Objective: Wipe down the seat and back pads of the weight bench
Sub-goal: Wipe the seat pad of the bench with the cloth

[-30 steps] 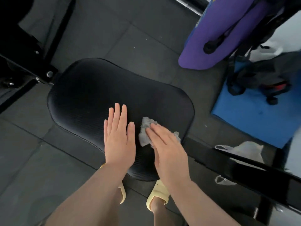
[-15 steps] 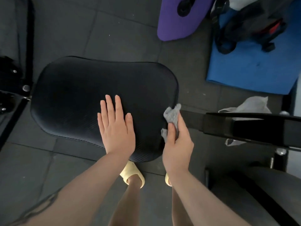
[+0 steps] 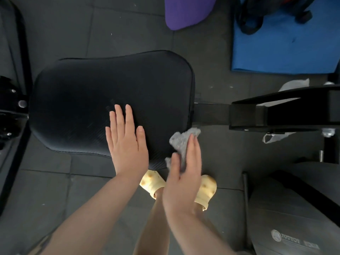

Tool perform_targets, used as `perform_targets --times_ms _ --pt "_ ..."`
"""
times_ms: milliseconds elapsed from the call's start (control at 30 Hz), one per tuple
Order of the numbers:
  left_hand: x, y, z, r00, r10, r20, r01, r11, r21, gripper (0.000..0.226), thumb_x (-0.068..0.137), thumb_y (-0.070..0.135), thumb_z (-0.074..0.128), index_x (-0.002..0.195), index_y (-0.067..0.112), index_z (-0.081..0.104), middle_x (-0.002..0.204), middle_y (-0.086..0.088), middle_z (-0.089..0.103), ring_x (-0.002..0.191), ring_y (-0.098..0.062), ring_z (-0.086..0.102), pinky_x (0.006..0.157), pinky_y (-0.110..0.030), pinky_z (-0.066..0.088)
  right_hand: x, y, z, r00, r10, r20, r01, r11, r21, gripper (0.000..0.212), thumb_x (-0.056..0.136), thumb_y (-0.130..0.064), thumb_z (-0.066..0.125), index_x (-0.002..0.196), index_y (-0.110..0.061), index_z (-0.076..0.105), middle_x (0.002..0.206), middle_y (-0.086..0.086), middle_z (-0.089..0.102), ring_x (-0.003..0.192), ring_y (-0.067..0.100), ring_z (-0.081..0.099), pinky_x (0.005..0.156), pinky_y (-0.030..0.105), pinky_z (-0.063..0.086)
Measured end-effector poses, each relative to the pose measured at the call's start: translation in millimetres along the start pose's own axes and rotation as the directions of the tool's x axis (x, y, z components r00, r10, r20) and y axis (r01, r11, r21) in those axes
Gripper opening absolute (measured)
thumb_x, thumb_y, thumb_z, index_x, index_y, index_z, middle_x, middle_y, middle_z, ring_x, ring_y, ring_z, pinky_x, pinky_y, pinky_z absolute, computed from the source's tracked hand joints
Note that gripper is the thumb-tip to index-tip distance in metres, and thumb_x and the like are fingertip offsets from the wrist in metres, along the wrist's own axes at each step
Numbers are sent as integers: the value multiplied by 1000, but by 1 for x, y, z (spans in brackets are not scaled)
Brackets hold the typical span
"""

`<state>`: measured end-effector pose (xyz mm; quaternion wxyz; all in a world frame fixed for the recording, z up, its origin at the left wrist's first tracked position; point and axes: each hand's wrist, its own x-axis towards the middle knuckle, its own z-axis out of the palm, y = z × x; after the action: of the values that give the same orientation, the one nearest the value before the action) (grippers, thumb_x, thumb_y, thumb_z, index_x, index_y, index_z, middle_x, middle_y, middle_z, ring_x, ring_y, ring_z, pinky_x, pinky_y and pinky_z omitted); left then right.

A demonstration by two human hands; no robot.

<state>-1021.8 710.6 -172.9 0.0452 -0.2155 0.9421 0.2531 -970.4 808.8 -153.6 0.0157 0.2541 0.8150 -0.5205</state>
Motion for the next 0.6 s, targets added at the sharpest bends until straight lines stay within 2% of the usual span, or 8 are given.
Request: perform_targets --times_ms 100,167,267,367,433,500,533,600 --pt "-10 1 1 1000 -3 -6 3 1000 -13 53 101 27 25 152 27 9 160 7 -1 147 -11 -7 115 -29 -9 -2 3 3 997 -61 52 65 996 -64 55 100 -24 43 146 -42 19 157 -18 16 142 -6 16 112 12 22" --pt "-16 2 1 1000 0 6 0 1000 -8 53 102 25 25 152 27 7 160 6 -2 147 -11 -8 115 -29 -11 30 0 0 988 -110 106 119 989 -83 50 101 -26 39 147 -38 22 157 -13 21 142 -3 19 110 7 18" --pt "-20 3 0 1000 -7 16 7 1000 22 53 102 25 23 152 26 4 161 4 -4 147 -13 -9 116 -32 -10 66 -8 -5 987 -89 130 89 996 7 45 103 -24 37 146 -33 32 154 -11 32 141 1 26 104 4 20" --pt "-18 6 -1 999 -33 34 32 999 38 53 102 26 22 152 26 2 160 5 -6 147 -13 -11 116 -34 -10 32 -1 -4 983 -111 148 117 992 -36 47 103 -28 34 149 -36 25 158 -13 19 142 -3 16 105 1 15" --pt "-17 6 -2 998 -47 51 46 999 14 53 102 26 23 152 26 2 160 5 -7 147 -13 -12 116 -34 -10 -4 9 -6 973 -149 174 159 986 -43 50 102 -28 34 148 -40 20 160 -17 7 144 -2 8 115 18 23" --pt "-18 5 -4 997 -36 65 38 999 -19 54 102 25 25 152 26 2 160 5 -7 146 -12 -12 116 -34 -11 -16 18 -7 970 -165 178 173 985 -29 52 102 -24 38 147 -42 21 159 -20 2 146 1 9 115 32 32" --pt "-19 4 -4 997 -24 70 26 999 -33 54 102 25 26 151 26 3 160 6 -7 146 -12 -12 116 -34 -11 -12 19 -6 971 -166 173 173 984 -27 51 101 -23 39 147 -41 23 159 -19 3 146 1 10 114 29 31" --pt "-24 -2 -6 996 12 84 -9 999 -36 54 102 26 26 151 26 3 160 6 -6 146 -12 -12 116 -34 -10 4 18 -6 971 -175 164 183 983 -34 48 101 -23 40 146 -36 30 159 -16 10 145 2 15 111 12 25"
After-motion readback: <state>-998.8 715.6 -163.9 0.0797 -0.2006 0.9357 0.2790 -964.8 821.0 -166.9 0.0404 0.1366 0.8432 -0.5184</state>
